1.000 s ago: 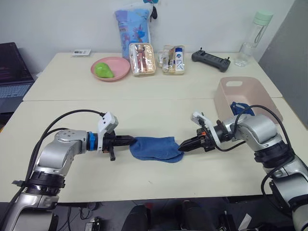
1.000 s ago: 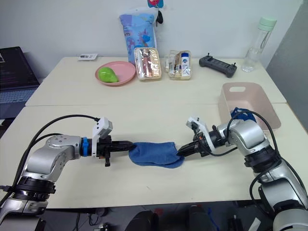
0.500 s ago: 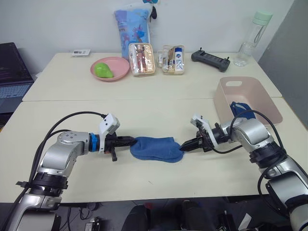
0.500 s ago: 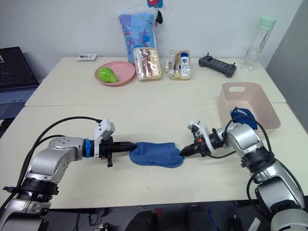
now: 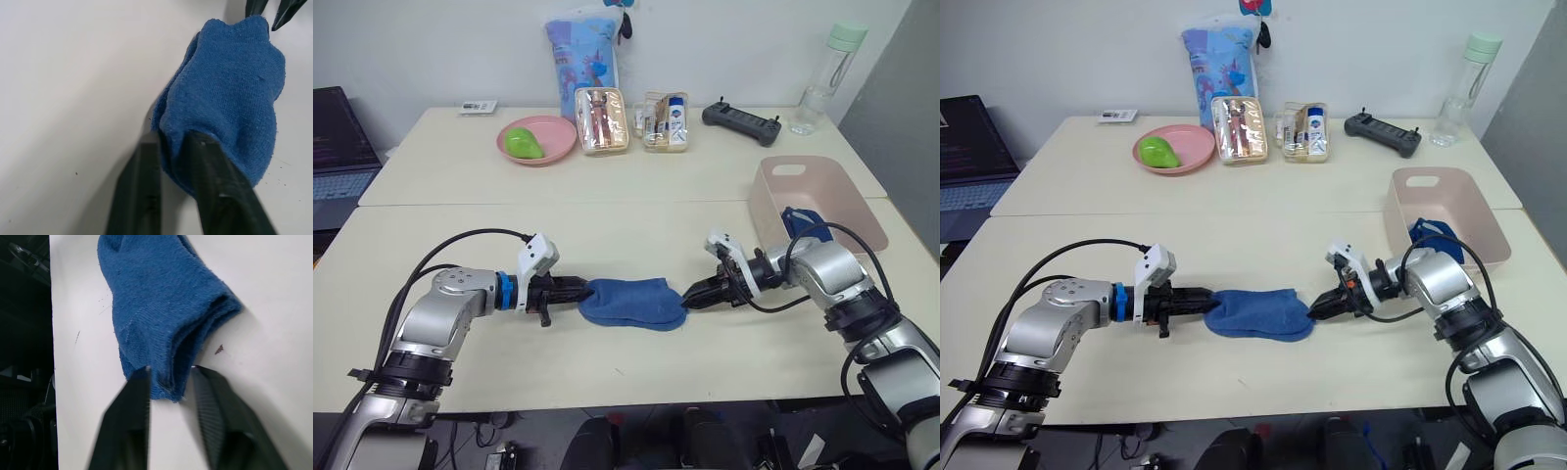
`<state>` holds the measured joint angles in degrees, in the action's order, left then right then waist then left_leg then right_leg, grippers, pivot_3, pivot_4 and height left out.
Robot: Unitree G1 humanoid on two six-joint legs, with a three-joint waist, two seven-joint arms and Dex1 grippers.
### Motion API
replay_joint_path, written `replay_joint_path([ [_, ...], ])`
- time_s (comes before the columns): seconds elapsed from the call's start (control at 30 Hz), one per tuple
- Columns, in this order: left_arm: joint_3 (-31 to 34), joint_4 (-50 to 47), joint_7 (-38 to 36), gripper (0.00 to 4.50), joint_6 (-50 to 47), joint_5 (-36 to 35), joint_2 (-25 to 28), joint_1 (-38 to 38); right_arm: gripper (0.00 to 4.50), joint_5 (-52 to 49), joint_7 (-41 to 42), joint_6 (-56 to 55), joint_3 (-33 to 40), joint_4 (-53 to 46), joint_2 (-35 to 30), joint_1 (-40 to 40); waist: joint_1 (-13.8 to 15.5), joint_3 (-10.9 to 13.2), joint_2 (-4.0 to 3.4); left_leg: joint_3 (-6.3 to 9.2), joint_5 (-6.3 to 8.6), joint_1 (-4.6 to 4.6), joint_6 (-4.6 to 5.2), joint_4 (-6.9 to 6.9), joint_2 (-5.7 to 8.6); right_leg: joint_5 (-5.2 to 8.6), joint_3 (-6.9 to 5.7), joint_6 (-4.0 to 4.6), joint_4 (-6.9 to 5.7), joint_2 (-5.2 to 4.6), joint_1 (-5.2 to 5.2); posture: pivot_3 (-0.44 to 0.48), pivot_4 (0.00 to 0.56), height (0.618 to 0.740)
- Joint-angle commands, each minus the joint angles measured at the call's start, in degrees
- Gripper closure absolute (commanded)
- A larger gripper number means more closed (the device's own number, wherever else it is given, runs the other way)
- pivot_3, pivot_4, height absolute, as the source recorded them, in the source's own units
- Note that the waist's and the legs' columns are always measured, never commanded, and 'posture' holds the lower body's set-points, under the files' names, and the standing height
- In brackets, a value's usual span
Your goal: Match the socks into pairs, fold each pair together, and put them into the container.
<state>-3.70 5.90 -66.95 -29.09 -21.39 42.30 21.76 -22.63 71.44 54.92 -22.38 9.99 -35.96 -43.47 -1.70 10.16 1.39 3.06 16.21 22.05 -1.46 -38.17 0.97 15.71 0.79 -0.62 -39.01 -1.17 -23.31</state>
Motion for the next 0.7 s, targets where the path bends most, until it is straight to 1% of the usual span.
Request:
replay_joint_path([
  [0.03,5.0,-2.1,-0.1,2.2,0.3,-2.2,2.0,-0.6,1.71,-1.9,1.8,-2.1,5.1,-3.9,-2.7,-1.1,0.0,0.0,0.0,0.0,0.0,0.01,0.0,0.0,0.0,0.0,0.01,0.0,0.0,0.0,-0.01,0.0,0.15,0.74],
  [0.07,6.5,-2.5,0.2,1.9,0.3,-2.9,2.3,-0.7,1.39,-2.4,1.9,-3.3,6.3,-5.2,-3.1,-0.7,0.0,0.0,0.0,0.0,0.0,0.01,0.0,0.01,0.0,0.0,0.0,0.0,0.01,0.0,-0.01,0.0,0.15,0.74],
  [0.1,7.9,-3.4,-0.1,1.61,-0.2,-3.9,3.0,-1.0,1.35,-2.6,1.5,-6.9,8.0,-6.8,-2.6,0.0,0.0,0.0,0.0,0.01,0.0,0.01,0.0,0.01,-0.01,0.0,-0.01,0.0,0.02,0.0,-0.01,0.0,0.15,0.74],
  [0.2,10.8,-7.2,-0.4,1.61,-1.8,-6.8,3.8,-1.9,1.35,-2.1,-3.3,-11.2,10.8,-10.7,0.7,1.5,-0.2,0.0,0.0,0.0,0.0,-0.01,0.0,0.03,-0.04,0.0,-0.01,0.0,0.01,0.01,-0.01,0.0,0.15,0.74],
  [0.3,9.9,-11.1,0.6,1.61,-0.4,-6.3,3.0,-3.0,1.35,-1.3,-8.4,-14.6,11.2,-13.5,6.2,3.1,-0.1,0.0,0.0,0.01,0.0,-0.03,0.0,0.04,-0.05,0.0,-0.03,0.0,0.0,0.01,0.01,0.0,0.15,0.74],
  [0.33,8.5,-12.4,1.3,1.61,2.2,-5.0,1.6,-3.5,1.35,0.0,-10.5,-16.6,9.9,-14.3,8.6,3.9,-0.1,0.0,-0.01,-0.01,0.0,-0.03,-0.01,0.04,-0.05,0.0,0.0,0.0,0.0,0.01,0.02,0.0,0.15,0.74],
  [0.37,7.6,-13.2,1.8,2.01,4.1,-4.0,0.5,-3.8,1.74,1.1,-11.8,-18.2,8.9,-14.8,10.2,4.5,0.0,0.0,-0.01,-0.02,0.0,-0.03,-0.01,0.04,-0.04,0.0,0.01,0.0,0.0,0.01,0.01,0.0,0.15,0.74],
  [0.4,6.5,-14.0,2.3,2.23,5.2,-3.2,-0.5,-4.2,1.99,2.7,-13.4,-20.6,7.8,-15.0,11.9,5.3,0.0,0.0,-0.01,-0.02,0.0,-0.02,-0.01,0.02,-0.04,0.0,0.01,0.0,0.0,0.01,0.01,0.0,0.15,0.74],
  [0.5,2.6,-13.5,3.6,3.17,10.7,1.3,-2.4,-5.9,3.01,8.3,-15.9,-28.0,3.7,-13.1,14.5,7.9,0.1,0.0,0.0,-0.02,0.0,0.0,-0.02,0.0,-0.02,-0.01,0.03,-0.01,0.0,0.0,0.01,0.0,0.15,0.74],
  [0.57,1.3,-11.8,5.1,3.84,13.2,3.3,-3.8,-6.2,3.79,10.8,-17.3,-31.5,2.3,-11.2,15.3,9.4,0.1,0.0,0.0,-0.02,0.0,0.0,-0.02,0.0,-0.01,-0.01,0.02,0.0,0.01,0.0,0.01,0.0,0.15,0.74],
  [0.63,-0.8,-8.6,7.0,4.46,18.8,7.4,-5.1,-6.4,4.49,13.0,-19.7,-33.6,1.4,-9.2,16.2,12.0,0.2,0.0,0.02,-0.01,-0.01,-0.02,-0.02,0.0,0.0,-0.01,0.01,0.0,0.01,-0.01,0.02,0.0,0.15,0.74],
  [0.7,-1.7,-6.4,7.3,4.46,20.4,8.4,-6.1,-7.0,4.49,15.0,-19.3,-36.1,-0.1,-7.4,15.4,14.4,0.2,0.0,0.01,-0.03,0.0,-0.05,-0.02,0.01,0.0,-0.01,0.03,0.0,0.0,-0.01,0.04,0.0,0.15,0.74],
])
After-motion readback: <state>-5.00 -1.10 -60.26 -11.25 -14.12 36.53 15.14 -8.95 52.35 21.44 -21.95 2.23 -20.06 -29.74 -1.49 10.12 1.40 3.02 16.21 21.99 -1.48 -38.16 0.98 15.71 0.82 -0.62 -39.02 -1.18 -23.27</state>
